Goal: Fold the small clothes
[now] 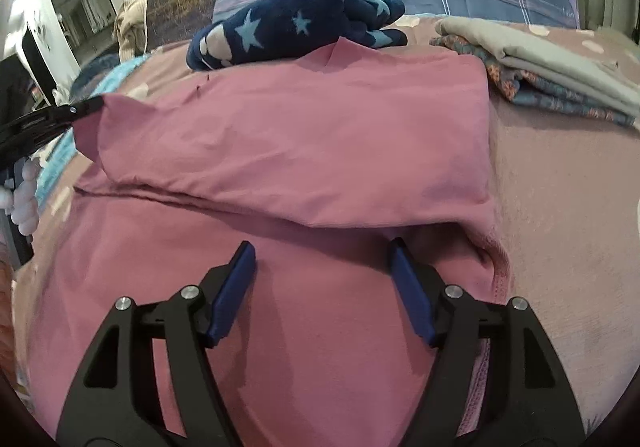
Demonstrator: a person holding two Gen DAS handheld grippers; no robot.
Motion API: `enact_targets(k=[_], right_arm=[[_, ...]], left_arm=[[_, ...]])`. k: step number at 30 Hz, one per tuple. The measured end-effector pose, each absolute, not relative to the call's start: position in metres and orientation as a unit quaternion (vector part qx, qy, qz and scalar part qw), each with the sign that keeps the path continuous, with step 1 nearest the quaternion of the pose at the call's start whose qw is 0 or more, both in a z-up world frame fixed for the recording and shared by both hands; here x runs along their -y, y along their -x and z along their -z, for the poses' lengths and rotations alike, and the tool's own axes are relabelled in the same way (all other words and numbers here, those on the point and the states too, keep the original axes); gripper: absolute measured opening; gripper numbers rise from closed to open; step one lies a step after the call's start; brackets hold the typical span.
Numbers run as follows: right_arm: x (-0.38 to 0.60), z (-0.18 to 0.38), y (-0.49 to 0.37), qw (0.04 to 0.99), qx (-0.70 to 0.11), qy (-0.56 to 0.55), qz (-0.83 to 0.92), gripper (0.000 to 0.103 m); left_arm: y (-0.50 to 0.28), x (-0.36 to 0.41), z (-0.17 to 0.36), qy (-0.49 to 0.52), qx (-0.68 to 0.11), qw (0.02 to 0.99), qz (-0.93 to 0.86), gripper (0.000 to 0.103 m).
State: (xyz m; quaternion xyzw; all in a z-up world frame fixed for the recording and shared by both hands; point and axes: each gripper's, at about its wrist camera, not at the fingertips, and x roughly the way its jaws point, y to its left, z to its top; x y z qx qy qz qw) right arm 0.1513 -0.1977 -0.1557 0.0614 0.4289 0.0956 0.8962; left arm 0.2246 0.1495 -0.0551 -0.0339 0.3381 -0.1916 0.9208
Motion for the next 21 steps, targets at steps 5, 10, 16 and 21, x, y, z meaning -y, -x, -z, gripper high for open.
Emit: enact_targets(k=[5, 10, 16, 21], right_arm=[[0.192, 0.155, -0.153, 0.897, -0.43, -0.046, -0.091, 0.071], [0.195, 0.155, -0.152, 0.897, -0.429, -0.053, -0.095, 0.072], [0.195, 0.155, -0.151, 0.897, -0.429, -0.055, -0.096, 0.072], [0.198, 0.155, -0.15, 0.897, -0.426, -0.063, -0.1, 0.072]], left_arm=[[-0.242, -0.165, 0.095, -0.055, -0.412, 0.908, 0.04, 0.008], [-0.216, -0.176, 0.095, -0.018, -0.409, 0.91, 0.073, 0.024], [-0.201, -0.129, 0.119, -0.156, -0.422, 0.89, 0.077, 0.046], [-0.185, -0.118, 0.1, -0.152, -0.378, 0.911, 0.062, 0.048]])
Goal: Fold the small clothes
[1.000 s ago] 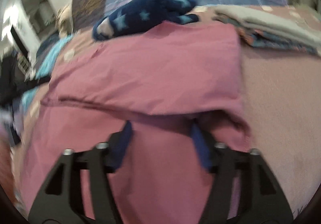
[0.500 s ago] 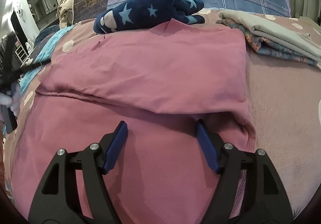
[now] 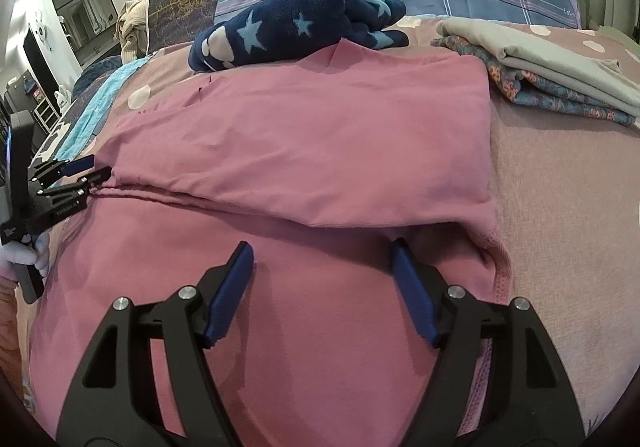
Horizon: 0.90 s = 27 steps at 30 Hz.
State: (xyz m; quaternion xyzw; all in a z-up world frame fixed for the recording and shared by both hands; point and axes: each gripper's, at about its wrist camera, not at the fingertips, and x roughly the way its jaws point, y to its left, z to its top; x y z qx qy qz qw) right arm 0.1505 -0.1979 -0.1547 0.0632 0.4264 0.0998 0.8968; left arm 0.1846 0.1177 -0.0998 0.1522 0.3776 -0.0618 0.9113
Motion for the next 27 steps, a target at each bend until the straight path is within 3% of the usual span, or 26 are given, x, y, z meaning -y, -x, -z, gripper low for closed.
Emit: enact_targets(k=[4, 7, 9, 11, 13, 21, 27], right_arm=[[0.208, 0.153, -0.148, 0.897, -0.418, -0.095, -0.108, 0.067], [0.234, 0.149, -0.141, 0.896, -0.4, -0.166, -0.097, 0.051], [0.254, 0.149, -0.137, 0.89, -0.394, -0.215, -0.081, 0.042], [0.271, 0.154, -0.135, 0.881, -0.4, -0.246, -0.058, 0.015], [0.287, 0.16, -0.131, 0.868, -0.408, -0.28, -0.037, 0.003], [0.289, 0.111, -0.148, 0.897, -0.374, -0.232, -0.03, 0.009], [0.268, 0.093, -0.221, 0.901, -0.382, -0.193, -0.074, 0.014]], left_arm=[[-0.157, -0.106, 0.068, -0.119, -0.326, 0.932, 0.104, 0.048], [-0.15, -0.095, 0.076, -0.126, -0.333, 0.925, 0.131, 0.048], [-0.159, -0.092, 0.108, -0.17, -0.378, 0.905, 0.1, 0.048], [-0.162, -0.1, 0.121, -0.152, -0.396, 0.9, 0.098, 0.05], [-0.162, -0.11, 0.111, -0.118, -0.397, 0.905, 0.102, 0.051], [-0.183, -0.119, 0.058, -0.051, -0.349, 0.928, 0.12, 0.05], [-0.255, -0.087, 0.068, -0.035, -0.391, 0.909, 0.144, 0.049]])
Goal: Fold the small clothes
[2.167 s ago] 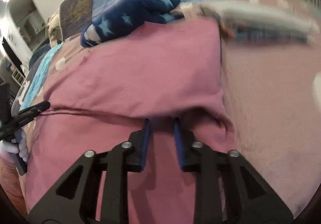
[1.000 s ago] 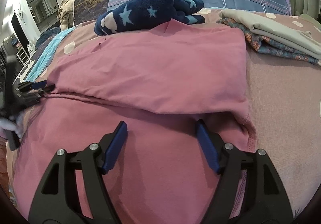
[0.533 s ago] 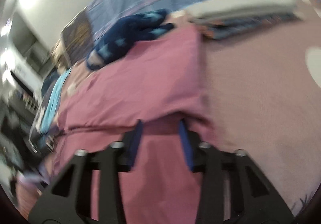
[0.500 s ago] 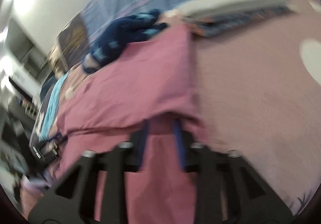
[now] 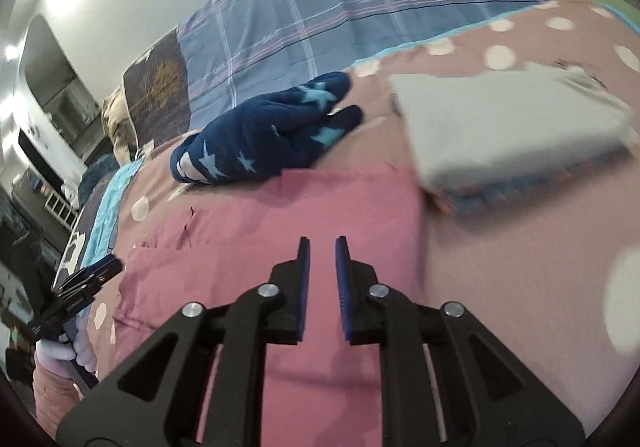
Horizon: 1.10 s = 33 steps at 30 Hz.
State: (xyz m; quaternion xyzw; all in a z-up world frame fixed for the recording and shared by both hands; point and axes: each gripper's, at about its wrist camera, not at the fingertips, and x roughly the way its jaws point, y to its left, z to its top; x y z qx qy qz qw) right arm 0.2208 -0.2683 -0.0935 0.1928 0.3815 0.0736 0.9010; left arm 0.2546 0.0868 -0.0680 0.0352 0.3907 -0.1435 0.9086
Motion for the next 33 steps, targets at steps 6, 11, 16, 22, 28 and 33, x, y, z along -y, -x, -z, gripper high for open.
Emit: enact_targets(k=[6, 11, 16, 22, 28, 33], right_arm=[[0.271, 0.135, -0.281, 0.88, -0.447, -0.16, -0.001, 0.011], [0.29, 0.161, -0.274, 0.895, -0.403, -0.191, -0.035, 0.004], [0.281, 0.153, -0.269, 0.903, -0.4, -0.159, -0.02, 0.004], [0.287, 0.107, -0.179, 0.912, -0.372, -0.15, -0.088, 0.031], [0.31, 0.121, -0.064, 0.884, -0.417, -0.158, -0.142, 0.034], [0.311, 0.132, -0.009, 0.872, -0.425, -0.186, -0.158, 0.034]], left_arm=[[-0.318, -0.072, 0.112, -0.126, -0.427, 0.894, 0.053, 0.052], [-0.329, -0.098, 0.122, -0.096, -0.422, 0.901, 0.031, 0.084], [-0.296, -0.087, 0.096, -0.142, -0.369, 0.918, 0.007, 0.067], [-0.154, -0.128, 0.043, -0.092, -0.325, 0.935, 0.107, 0.07], [-0.047, -0.185, 0.084, -0.015, -0.395, 0.907, 0.145, 0.07], [0.008, -0.18, 0.101, 0.007, -0.408, 0.894, 0.187, 0.071]])
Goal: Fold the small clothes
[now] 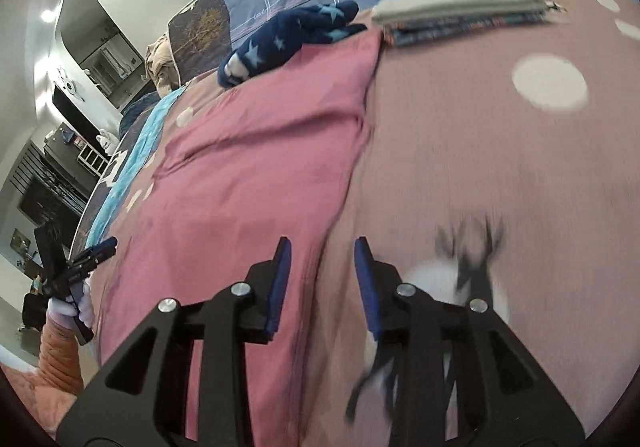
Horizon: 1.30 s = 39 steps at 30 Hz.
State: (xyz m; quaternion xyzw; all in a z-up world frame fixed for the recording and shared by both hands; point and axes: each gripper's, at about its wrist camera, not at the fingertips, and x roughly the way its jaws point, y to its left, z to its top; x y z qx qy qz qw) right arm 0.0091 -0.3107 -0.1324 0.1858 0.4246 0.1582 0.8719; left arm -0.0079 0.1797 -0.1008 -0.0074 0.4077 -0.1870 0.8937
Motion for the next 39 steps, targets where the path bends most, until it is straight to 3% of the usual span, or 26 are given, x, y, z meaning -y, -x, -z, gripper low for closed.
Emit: enact_targets(k=[13, 21, 30, 39], right_arm=[[0.303, 0.151, 0.105, 0.859, -0.416, -0.225, -0.193, 0.034], [0.313, 0.157, 0.157, 0.855, -0.401, -0.26, -0.201, 0.034], [0.311, 0.16, 0.173, 0.846, -0.404, -0.281, -0.204, 0.035], [0.302, 0.161, 0.172, 0.845, -0.407, -0.277, -0.211, 0.043]], left_arm=[[0.095, -0.174, 0.124, 0.028, -0.422, 0.881, 0.214, 0.075], [0.133, -0.2, 0.129, 0.112, -0.411, 0.873, 0.237, 0.076], [0.159, -0.205, 0.137, 0.167, -0.394, 0.859, 0.281, 0.076], [0.148, -0.202, 0.139, 0.161, -0.39, 0.855, 0.302, 0.076]])
